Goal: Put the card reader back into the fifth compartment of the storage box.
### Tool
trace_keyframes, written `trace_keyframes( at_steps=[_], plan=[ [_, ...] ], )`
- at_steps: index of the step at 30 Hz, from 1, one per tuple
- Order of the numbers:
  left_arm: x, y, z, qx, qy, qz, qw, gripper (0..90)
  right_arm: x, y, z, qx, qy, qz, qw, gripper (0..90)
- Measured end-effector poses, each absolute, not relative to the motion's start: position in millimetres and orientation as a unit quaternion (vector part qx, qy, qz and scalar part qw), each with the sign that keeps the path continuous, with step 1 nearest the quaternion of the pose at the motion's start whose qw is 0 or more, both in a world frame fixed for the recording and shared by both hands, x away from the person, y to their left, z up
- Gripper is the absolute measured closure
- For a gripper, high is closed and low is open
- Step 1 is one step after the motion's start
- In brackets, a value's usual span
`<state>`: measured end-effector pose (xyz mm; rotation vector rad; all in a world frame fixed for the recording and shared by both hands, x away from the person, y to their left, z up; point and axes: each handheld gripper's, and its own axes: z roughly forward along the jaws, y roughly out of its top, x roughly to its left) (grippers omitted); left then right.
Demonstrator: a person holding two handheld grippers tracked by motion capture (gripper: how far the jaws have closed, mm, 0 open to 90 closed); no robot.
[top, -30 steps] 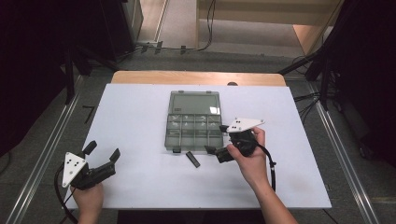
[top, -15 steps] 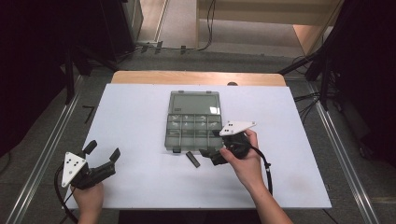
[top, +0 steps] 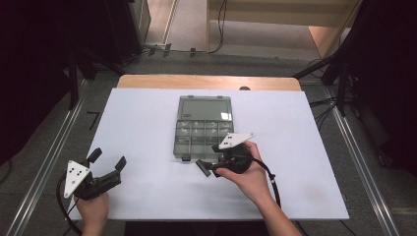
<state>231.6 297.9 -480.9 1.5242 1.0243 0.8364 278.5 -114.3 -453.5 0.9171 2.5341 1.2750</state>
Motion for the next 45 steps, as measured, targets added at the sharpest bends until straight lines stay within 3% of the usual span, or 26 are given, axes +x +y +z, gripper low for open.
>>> trace_keyframes(
  at_steps=[12, 22, 45],
  plan=[
    [232, 297, -481, 0.639, 0.429, 0.351, 0.533, 13.5, 277, -100, -470, 0.314, 0.86, 0.396, 0.071, 49.1],
    [231, 297, -481, 0.64, 0.428, 0.352, 0.533, 13.5, 278, -92, -483, 0.327, 0.865, 0.372, 0.076, 58.5],
    [231, 296, -481, 0.643, 0.426, 0.352, 0.531, 13.5, 284, -79, -504, 0.347, 0.869, 0.344, 0.081, 66.9]
  ],
)
